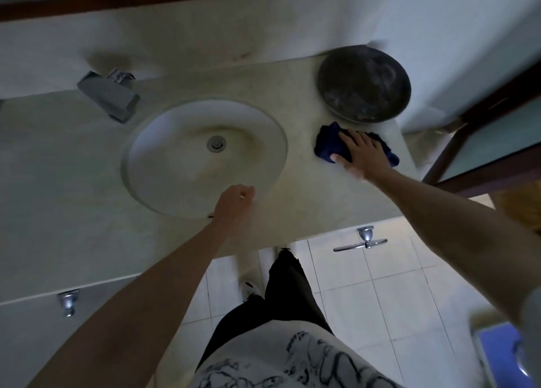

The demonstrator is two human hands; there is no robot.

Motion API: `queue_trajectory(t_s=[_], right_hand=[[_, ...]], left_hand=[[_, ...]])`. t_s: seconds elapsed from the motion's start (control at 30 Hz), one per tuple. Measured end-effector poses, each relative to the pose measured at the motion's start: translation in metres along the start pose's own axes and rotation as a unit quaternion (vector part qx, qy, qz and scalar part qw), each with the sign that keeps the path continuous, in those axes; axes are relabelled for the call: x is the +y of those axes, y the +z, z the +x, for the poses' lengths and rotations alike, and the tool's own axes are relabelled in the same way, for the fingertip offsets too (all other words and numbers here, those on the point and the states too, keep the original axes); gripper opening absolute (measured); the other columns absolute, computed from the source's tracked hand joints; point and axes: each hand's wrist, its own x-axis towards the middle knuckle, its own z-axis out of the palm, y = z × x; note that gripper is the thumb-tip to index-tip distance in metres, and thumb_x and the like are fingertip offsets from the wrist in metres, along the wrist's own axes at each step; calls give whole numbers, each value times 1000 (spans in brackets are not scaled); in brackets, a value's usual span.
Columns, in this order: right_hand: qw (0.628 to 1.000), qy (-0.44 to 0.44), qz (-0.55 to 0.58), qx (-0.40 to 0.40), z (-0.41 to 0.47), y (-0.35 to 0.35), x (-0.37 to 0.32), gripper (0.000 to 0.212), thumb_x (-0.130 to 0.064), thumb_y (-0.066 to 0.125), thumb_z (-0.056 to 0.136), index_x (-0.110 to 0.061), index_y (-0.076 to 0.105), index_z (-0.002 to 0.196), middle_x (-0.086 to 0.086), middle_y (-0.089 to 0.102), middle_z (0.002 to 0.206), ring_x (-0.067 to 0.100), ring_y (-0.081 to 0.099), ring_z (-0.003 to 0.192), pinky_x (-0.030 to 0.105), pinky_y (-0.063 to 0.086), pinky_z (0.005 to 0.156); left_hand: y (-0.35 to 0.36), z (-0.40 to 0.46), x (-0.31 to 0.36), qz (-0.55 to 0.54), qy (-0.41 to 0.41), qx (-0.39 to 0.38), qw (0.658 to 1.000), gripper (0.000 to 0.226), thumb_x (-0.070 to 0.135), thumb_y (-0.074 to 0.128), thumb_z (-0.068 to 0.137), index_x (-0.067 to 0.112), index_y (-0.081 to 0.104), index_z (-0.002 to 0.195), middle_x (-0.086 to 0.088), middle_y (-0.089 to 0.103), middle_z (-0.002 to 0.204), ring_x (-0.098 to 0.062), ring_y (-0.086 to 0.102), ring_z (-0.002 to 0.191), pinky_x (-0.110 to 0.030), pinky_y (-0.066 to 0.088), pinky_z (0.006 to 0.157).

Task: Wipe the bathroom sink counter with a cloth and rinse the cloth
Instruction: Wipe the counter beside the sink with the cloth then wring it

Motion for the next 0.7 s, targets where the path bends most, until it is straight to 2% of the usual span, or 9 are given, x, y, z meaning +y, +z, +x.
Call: queue_trajectory(t_s=[0.1, 0.17, 0.23, 0.3, 0.37, 0.5, 0.6, 0.7], right_hand=[[998, 10, -64, 1, -15, -14, 33, 78, -75, 31, 92, -22, 33, 149, 11, 43, 148, 36, 45, 128, 51, 36, 104], [994, 7, -104, 21, -23, -20, 53, 81, -79, 27, 89, -17, 42, 139, 14, 53, 133, 37, 51, 116, 50, 42, 97], [994, -6, -103, 44, -34, -17, 70, 84, -80, 24, 88, -12, 48, 132, 15, 56, 127, 36, 53, 113, 50, 42, 97], [996, 8, -46, 70, -48, -3, 81, 78, -73, 36, 89, -10, 49, 133, 16, 54, 134, 37, 52, 119, 49, 39, 103], [992, 64, -4, 110, -61, 16, 80, 77, -70, 41, 88, -9, 48, 135, 16, 53, 139, 37, 50, 123, 48, 35, 106], [962, 231, 24, 144, -77, 46, 41, 76, -66, 36, 94, -10, 37, 145, 20, 45, 145, 39, 43, 131, 53, 28, 112], [927, 348, 68, 125, -83, 50, -5, 80, -64, 31, 96, -10, 26, 154, 23, 37, 151, 41, 35, 136, 57, 29, 109], [909, 394, 87, 109, -89, 53, -52, 77, -59, 33, 97, -9, 24, 155, 20, 36, 152, 40, 36, 133, 56, 32, 104]], left_hand=[[5, 4, -4, 37, 12, 24, 999, 34, 32, 44, 104, 6, 65, 94, -11, 64, 102, -30, 61, 94, -39, 49, 82], [7, 7, -8, 63, 21, 46, 997, 30, 34, 44, 103, 14, 60, 88, -6, 61, 94, -28, 60, 88, -37, 47, 74], [6, 11, -11, 85, 34, 65, 994, 29, 34, 44, 102, 15, 58, 86, -5, 60, 91, -27, 58, 83, -35, 44, 70], [5, 16, -16, 95, 41, 82, 991, 29, 33, 45, 102, 14, 58, 86, -6, 61, 90, -26, 57, 81, -37, 45, 70], [5, 20, -22, 101, 39, 83, 991, 30, 34, 45, 103, 12, 59, 87, -7, 61, 91, -26, 57, 82, -37, 45, 72], [8, 26, -30, 91, 17, 77, 993, 37, 33, 42, 103, 5, 61, 89, -11, 59, 95, -27, 55, 84, -34, 38, 72], [8, 27, -31, 66, 5, 82, 994, 37, 32, 43, 103, 3, 61, 88, -12, 57, 95, -27, 53, 85, -34, 37, 74], [11, 26, -29, 45, 3, 72, 996, 36, 35, 42, 103, 12, 54, 77, -10, 56, 92, -30, 55, 86, -34, 38, 74]])
